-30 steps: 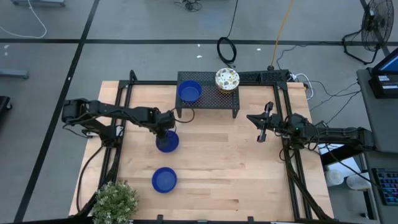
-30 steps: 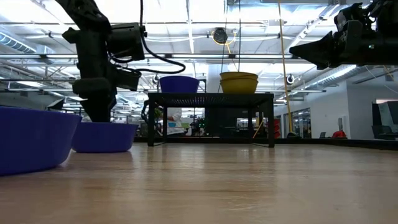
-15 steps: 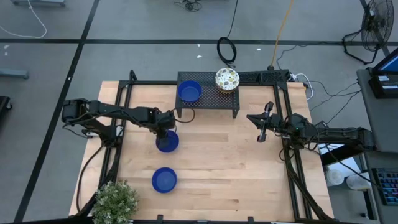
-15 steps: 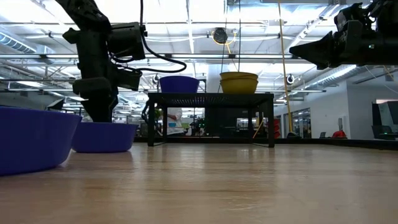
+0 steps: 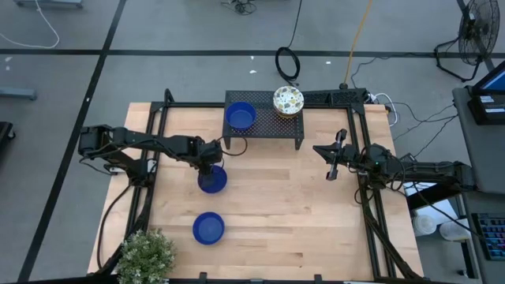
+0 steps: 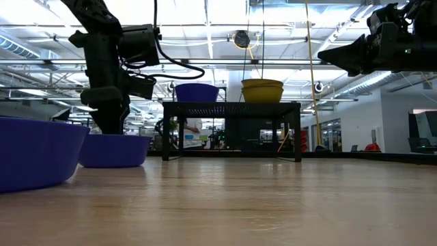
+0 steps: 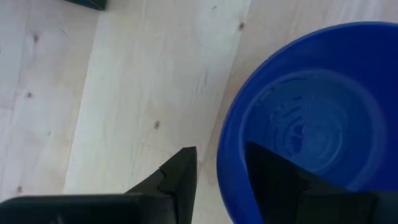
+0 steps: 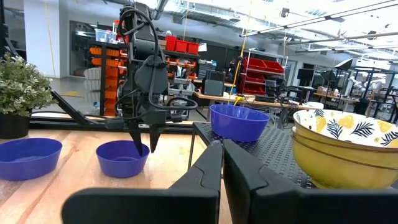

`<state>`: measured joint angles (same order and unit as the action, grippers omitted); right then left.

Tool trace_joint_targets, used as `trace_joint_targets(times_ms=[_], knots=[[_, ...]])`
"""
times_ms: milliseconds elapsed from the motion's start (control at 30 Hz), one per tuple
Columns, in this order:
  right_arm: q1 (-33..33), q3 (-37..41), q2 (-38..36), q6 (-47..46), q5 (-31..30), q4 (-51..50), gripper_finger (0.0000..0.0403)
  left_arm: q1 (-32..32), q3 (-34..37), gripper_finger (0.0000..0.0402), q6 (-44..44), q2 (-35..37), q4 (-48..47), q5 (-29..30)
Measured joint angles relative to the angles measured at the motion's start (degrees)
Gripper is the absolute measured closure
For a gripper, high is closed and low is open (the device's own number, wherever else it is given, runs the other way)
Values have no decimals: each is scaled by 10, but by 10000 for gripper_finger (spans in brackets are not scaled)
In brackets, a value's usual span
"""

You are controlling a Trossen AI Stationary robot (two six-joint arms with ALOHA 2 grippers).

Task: Pick & Place Mini bowls
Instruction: Stack the top blue bowl on the blue bowl on the shelf

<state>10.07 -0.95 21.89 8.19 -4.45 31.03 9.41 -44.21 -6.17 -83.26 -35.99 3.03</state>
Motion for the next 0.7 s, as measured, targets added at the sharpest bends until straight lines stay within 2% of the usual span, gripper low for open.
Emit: trace_joint_targets(times_ms=[300,700], knots=[[0,0,0,0,0,0,401,0,0,267,0,0,0,0],[0,0,0,0,0,0,401,0,-1,386,-2,1,1,-7]])
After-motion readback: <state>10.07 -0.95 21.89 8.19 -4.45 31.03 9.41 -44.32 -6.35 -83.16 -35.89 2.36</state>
